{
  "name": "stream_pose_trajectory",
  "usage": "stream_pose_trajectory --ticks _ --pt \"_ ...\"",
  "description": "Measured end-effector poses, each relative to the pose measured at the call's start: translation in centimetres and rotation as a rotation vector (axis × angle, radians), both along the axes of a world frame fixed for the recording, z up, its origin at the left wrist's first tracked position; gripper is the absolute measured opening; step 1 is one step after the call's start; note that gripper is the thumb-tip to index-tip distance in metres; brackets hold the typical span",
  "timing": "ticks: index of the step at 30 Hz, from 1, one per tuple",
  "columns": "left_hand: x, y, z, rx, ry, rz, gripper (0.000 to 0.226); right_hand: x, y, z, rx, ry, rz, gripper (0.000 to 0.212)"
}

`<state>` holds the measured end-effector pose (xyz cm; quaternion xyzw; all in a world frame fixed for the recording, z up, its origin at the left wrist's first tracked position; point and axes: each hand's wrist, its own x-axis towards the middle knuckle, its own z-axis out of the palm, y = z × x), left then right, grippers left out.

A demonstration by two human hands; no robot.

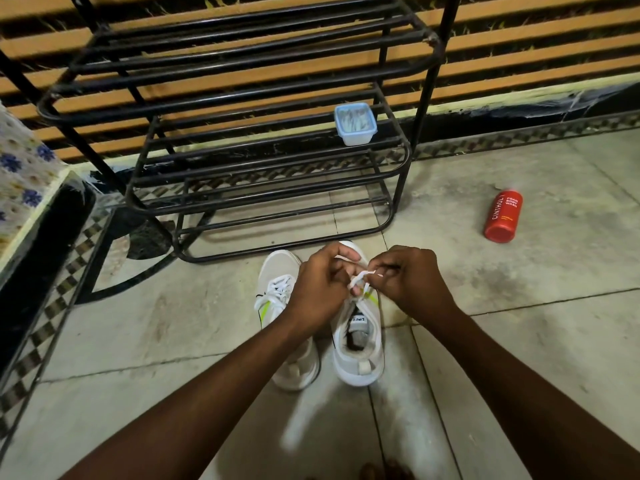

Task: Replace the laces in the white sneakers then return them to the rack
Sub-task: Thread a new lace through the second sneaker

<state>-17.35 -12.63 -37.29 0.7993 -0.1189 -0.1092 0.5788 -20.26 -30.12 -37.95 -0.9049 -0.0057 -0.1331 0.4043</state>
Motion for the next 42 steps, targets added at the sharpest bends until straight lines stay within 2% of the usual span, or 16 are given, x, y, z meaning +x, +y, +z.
stream_pose_trajectory --ticks 4,9,12,17,22,27,32,36,40,42 --pt "0.3 0.3 -0.1 -0.034 0.044 -0.004 0.031 -0.6 1.0 -0.2 -0.071 -0.115 0.019 0.012" --pt "-0.2 0.6 0.2 -0.135 0.182 0.027 0.011 -1.5 1.4 -0.5 0.003 -0.144 0.005 0.01" --pt "-0.4 0.9 0.1 -0.101 0.108 0.064 0.005 -1.7 1.6 -0.7 0.069 -0.131 -0.007 0.014" --pt "-0.5 2.3 -0.6 0.108 -0.154 0.119 0.019 -2.2 1.1 -1.0 0.193 -0.051 -0.085 0.022" --pt "-0.9 4.5 -1.9 0.271 -0.25 0.161 0.022 -3.3 -0.2 -1.0 0.234 0.014 -0.149 0.019" --pt "-1.5 5.2 -2.0 0.297 -0.239 0.172 0.031 -4.1 -1.4 -0.4 0.15 0.117 -0.229 0.02" --pt "-1.5 5.4 -1.6 0.735 -0.438 0.195 0.027 -4.3 -2.1 0.2 0.025 0.217 -0.271 0.021" --pt "-1.4 6.0 -1.8 0.841 -0.37 0.246 0.024 -4.4 -2.3 0.3 -0.063 0.243 -0.288 0.016" --pt "-1.9 5.9 -1.8 0.92 -0.399 0.226 0.031 -4.6 -2.3 -0.3 -0.104 0.266 -0.306 0.012" --pt "-1.8 6.0 -1.8 1.022 -0.463 0.173 0.034 -4.7 -2.4 -0.6 -0.134 0.28 -0.311 0.011"
